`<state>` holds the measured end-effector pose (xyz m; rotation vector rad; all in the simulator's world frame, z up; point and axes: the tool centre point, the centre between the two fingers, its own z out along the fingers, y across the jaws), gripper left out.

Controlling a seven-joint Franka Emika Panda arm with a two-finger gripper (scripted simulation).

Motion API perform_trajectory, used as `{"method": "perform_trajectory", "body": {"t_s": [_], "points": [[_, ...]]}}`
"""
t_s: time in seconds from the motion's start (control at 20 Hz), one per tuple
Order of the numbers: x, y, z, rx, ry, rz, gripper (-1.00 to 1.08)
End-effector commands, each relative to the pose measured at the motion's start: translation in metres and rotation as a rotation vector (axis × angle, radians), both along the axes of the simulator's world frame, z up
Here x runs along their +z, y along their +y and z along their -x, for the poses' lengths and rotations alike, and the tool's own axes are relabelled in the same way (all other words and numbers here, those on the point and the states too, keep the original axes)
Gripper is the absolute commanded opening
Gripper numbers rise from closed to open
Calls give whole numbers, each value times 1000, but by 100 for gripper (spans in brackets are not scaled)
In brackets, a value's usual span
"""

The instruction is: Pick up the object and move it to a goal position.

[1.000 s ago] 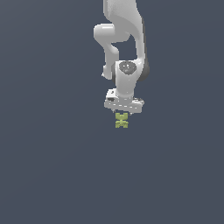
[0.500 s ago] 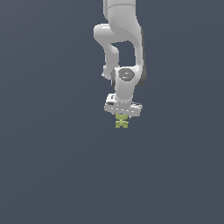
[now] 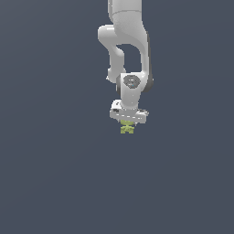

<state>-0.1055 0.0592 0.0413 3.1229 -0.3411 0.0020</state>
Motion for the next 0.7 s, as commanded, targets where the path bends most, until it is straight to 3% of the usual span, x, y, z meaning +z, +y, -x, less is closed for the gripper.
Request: {"method": "perform_trajectory", "body": {"t_s": [0.0, 0.65], "points": [[-2, 1, 0, 2, 1, 0, -100], [9, 7, -7, 3, 0, -1, -100]]}}
